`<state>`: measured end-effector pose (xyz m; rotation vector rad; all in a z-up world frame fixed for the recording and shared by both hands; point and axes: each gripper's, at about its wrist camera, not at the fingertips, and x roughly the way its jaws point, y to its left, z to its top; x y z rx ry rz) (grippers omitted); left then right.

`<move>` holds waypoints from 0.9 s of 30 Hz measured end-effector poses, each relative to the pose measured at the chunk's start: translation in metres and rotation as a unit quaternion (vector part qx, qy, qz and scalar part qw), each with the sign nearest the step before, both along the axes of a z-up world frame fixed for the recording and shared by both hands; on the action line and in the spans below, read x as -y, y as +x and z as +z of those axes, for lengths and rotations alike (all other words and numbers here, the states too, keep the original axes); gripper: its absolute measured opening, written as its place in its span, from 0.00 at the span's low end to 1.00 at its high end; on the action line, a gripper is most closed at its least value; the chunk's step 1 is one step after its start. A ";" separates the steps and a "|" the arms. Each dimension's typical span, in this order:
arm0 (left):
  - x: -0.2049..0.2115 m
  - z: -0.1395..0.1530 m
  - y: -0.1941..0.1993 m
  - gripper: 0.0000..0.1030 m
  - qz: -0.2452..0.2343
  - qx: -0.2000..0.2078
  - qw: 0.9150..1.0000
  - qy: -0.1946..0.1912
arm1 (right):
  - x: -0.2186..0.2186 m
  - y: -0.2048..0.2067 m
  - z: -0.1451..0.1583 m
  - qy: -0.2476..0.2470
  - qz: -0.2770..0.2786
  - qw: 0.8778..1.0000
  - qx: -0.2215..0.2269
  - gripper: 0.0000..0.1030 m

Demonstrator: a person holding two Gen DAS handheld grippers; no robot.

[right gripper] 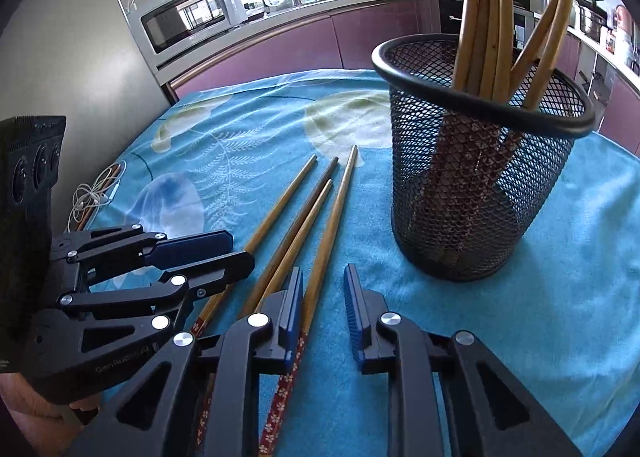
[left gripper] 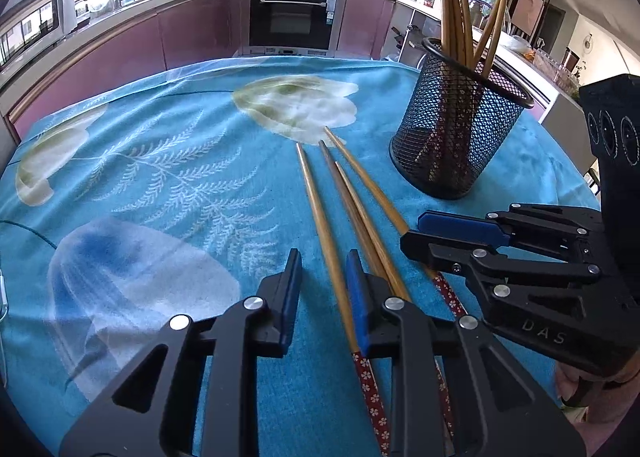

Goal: Organize utensils
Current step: 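Close the left tool on one chopstick while the right tool grasps another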

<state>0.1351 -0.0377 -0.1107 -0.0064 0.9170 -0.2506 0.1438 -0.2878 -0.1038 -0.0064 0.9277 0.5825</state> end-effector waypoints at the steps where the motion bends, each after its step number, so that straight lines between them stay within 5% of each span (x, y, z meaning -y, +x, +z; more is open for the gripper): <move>1: 0.000 0.000 0.001 0.22 0.001 0.000 1.000 0.001 | 0.001 0.000 0.000 0.002 -0.001 1.000 -0.001 0.14; 19: 0.000 0.000 -0.008 0.09 0.003 -0.003 1.000 -0.019 | 0.024 -0.021 0.000 0.031 0.000 0.999 -0.026 0.06; 27: 0.003 -0.001 -0.002 0.11 0.000 -0.002 1.000 -0.003 | 0.011 -0.017 0.000 -0.013 -0.003 1.000 0.002 0.08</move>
